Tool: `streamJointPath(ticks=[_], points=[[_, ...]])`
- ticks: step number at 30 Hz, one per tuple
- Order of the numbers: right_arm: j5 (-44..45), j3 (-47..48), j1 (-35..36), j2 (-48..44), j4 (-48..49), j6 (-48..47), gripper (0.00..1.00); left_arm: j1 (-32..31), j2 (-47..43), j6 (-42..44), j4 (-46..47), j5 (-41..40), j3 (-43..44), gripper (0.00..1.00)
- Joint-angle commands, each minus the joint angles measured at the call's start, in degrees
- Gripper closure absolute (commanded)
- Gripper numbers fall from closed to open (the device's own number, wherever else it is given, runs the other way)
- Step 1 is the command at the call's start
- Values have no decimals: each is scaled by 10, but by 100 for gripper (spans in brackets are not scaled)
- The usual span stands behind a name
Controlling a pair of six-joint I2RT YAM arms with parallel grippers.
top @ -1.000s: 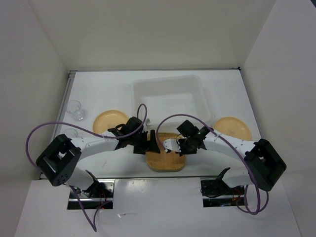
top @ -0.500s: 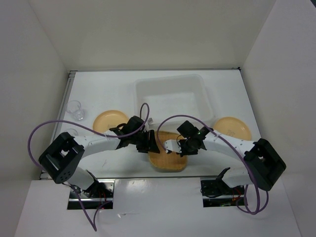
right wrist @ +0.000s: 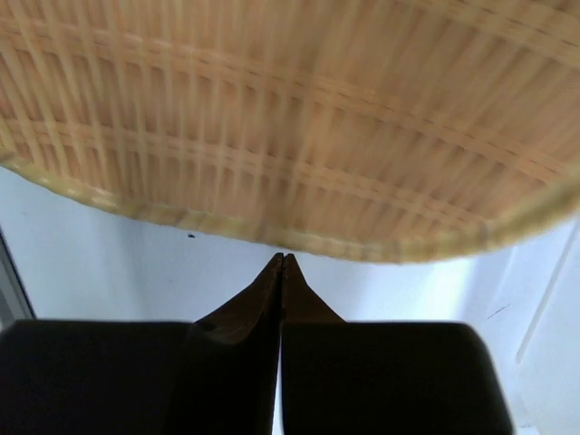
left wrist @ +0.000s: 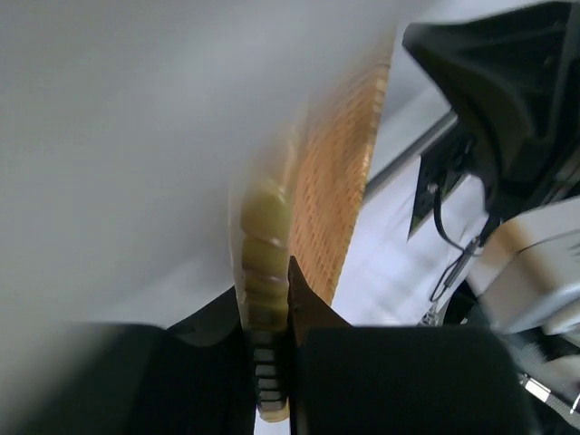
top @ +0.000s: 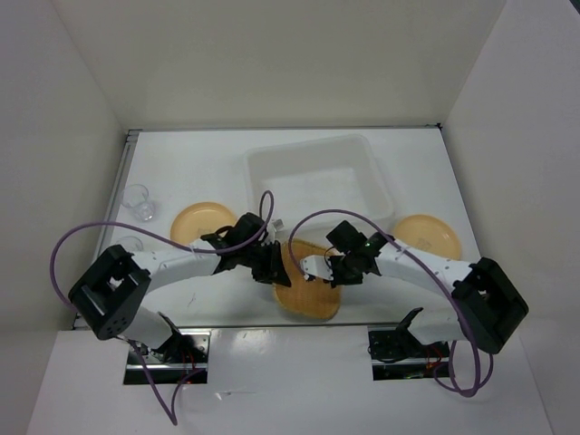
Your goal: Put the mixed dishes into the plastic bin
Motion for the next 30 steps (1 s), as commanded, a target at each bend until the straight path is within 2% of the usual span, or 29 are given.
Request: streamJointPath(ticks=[1, 4, 5, 6, 9, 10, 11, 12, 13, 16, 17, 19, 20, 21, 25, 26, 28, 30], points=[[-51, 26, -22, -51, -7, 23, 100, -11, -61, 19, -64, 11, 26, 100], [-65, 74, -58, -131, -17, 121, 100, -11, -134, 14, -142, 5, 47, 100], [-65, 85, -65, -182, -12, 156, 100, -11, -153, 14, -153, 5, 61, 100], [-60, 103, -72, -209, -7, 225, 100, -11, -190, 5, -159, 5, 67, 100], [-21, 102, -82, -314, 12, 306, 100, -5, -255, -30, -138, 41, 89, 100], [27, 93, -97, -345, 28, 337, 93, 5, -267, -44, -110, 47, 97, 100], [70, 82, -119, -376, 70, 358, 68, 11, -272, -50, -110, 47, 111, 100], [118, 65, -128, -418, 91, 378, 54, 18, -265, -50, -110, 39, 132, 100], [183, 60, -135, -429, 103, 391, 52, 35, -254, -44, -118, 39, 174, 100], [215, 55, -158, -435, 103, 401, 50, 69, -181, -36, -99, 39, 232, 100], [242, 55, -173, -441, 111, 409, 36, 77, -126, -20, -99, 39, 277, 100], [272, 55, -184, -459, 117, 416, 23, 92, -64, -8, -113, 33, 327, 100], [279, 55, -184, -465, 117, 421, 16, 104, -3, -3, -119, 26, 354, 100], [279, 55, -191, -479, 104, 421, 2, 104, 25, -3, -119, 20, 397, 100], [328, 36, -197, -536, 116, 427, 2, 124, 154, -14, -82, 24, 480, 100], [340, 24, -197, -545, 122, 435, 2, 124, 208, -14, -89, 29, 508, 100], [371, 13, -197, -552, 139, 441, 2, 124, 254, 0, -131, 15, 593, 100], [381, 6, -212, -558, 145, 441, 2, 124, 299, 1, -145, -1, 626, 100]])
